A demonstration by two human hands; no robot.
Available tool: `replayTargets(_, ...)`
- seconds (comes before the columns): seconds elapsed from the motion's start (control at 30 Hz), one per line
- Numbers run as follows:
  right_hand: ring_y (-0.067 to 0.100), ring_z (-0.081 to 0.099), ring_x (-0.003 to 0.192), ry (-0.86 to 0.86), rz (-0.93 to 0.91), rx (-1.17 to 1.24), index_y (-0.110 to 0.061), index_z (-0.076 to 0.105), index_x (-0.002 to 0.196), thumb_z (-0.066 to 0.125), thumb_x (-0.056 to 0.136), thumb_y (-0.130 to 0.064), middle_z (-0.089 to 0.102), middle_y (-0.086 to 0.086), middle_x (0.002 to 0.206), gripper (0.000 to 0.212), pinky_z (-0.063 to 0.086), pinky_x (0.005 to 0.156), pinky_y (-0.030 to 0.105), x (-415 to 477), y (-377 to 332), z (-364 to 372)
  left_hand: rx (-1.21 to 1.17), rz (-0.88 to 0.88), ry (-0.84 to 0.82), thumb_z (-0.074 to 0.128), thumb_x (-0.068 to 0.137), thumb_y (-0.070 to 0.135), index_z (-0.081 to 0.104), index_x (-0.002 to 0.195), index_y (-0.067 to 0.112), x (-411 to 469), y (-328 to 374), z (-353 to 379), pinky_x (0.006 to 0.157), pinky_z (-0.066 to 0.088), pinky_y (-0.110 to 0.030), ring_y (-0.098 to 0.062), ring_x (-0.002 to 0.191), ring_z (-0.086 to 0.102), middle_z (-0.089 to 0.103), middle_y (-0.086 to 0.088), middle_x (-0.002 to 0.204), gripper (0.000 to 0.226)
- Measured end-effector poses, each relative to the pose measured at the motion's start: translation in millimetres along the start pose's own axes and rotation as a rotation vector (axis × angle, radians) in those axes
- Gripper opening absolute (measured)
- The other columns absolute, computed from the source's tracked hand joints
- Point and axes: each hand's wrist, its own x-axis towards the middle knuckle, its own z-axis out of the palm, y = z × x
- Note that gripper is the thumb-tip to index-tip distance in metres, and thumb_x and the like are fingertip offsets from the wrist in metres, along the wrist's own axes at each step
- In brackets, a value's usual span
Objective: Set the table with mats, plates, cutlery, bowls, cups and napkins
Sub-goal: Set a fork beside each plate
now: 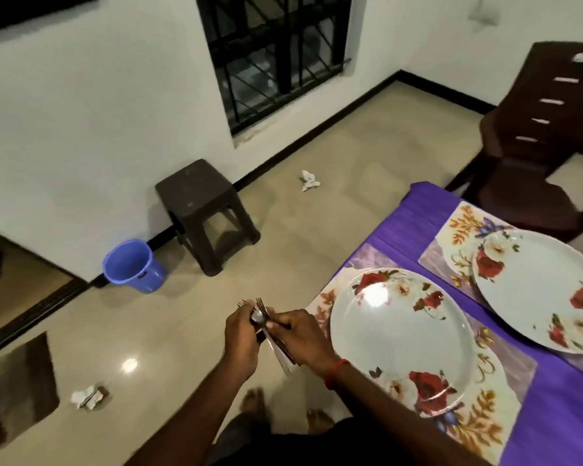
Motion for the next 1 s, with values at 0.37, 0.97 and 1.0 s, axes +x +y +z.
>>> replayTargets(0.37, 0.013, 0.072, 0.074, 0.410, 0.186, 0.062, -0.019, 0.080, 0.099, 0.055, 0.101, -0.032, 0.076, 0.001, 0.080, 0.028, 0.058, 0.077, 0.036, 2.7, 8.9, 0.1, 0.304, 0.000, -0.283, 0.039, 0.107, 0.023, 0.056, 0.089, 0.010, 55.5, 37.8, 41.0, 0.069, 0.052, -0.039, -0.027, 0.062, 0.056, 0.054, -0.009, 0.061, 0.028)
replayTargets(0.97, 0.026, 0.062, 0.089, 1.529, 0.919, 0.107, -0.014, 0.070, 0.107, 0.066, 0.093, -0.035, 0.071, 0.008, 0.099, 0.026, 0.043, 0.073, 0.032, -144.5, 99.0, -63.6, 1.106, 0.198, -0.696, 0.075, 0.089, 0.030, 0.072, 0.081, 0.016, 83.1, -2.2, 123.1, 0.056, 0.045, -0.029, -0.018, 0.059, 0.059, 0.066, 0.001, 0.066, 0.017)
replayTargets(1.0, 0.027, 0.063, 0.093, 1.531, 0.973, 0.132, -0.015, 0.068, 0.113, 0.067, 0.092, -0.042, 0.071, 0.008, 0.103, 0.035, 0.043, 0.075, 0.032, -150.8, 108.0, -66.7, 1.119, 0.199, -0.689, 0.075, 0.090, 0.030, 0.071, 0.079, 0.016, 83.6, -3.4, 127.8, 0.053, 0.040, -0.026, -0.015, 0.055, 0.053, 0.062, 0.003, 0.062, 0.017)
